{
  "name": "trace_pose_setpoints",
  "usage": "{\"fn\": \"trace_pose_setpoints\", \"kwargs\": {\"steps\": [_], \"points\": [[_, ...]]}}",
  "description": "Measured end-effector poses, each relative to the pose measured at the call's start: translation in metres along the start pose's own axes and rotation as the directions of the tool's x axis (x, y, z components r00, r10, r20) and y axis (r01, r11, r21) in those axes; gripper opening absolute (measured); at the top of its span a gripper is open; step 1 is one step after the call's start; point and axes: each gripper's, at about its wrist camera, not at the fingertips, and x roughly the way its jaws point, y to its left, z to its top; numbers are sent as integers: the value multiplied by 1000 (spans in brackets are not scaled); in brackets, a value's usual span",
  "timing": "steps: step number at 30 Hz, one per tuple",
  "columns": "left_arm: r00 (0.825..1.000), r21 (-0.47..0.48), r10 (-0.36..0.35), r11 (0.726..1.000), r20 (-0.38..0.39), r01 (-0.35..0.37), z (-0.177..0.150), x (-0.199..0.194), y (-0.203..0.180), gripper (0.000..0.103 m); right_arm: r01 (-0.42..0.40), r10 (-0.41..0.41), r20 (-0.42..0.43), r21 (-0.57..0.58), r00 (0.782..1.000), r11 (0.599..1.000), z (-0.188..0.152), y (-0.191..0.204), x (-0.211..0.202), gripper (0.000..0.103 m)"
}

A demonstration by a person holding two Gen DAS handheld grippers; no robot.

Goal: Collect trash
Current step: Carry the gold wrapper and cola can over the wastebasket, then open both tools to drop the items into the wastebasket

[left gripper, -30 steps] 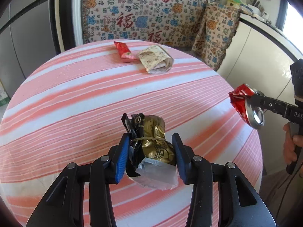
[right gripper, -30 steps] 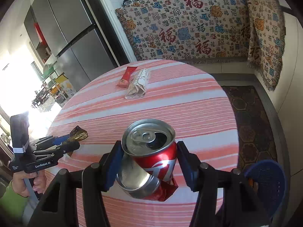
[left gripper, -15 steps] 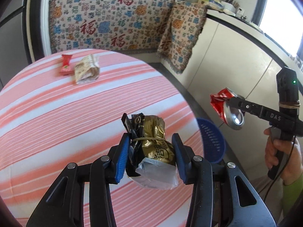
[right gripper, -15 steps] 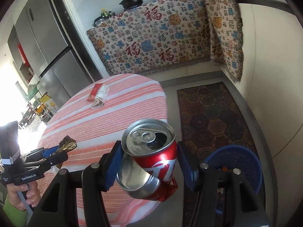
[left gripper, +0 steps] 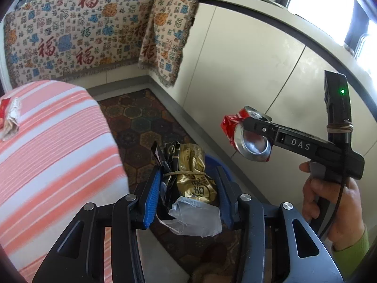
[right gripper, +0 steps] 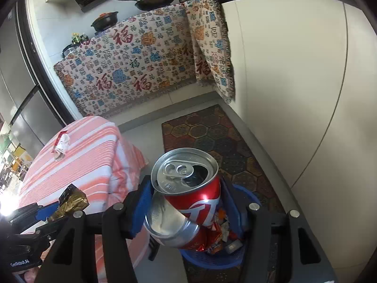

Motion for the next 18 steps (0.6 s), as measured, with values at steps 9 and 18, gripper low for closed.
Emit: {"fn": "trace_pose_setpoints", "kwargs": {"steps": [9,18], "points": [[998,20,-9,1000,-59,10,-6,66,-23,46,65,-55,-83,118,995,991,-16,-67,36,58],[995,52,-27,998,-98,32,-6,106,-30,46,62,-48,-92,150,995,987,-17,-80,44,58]]}}
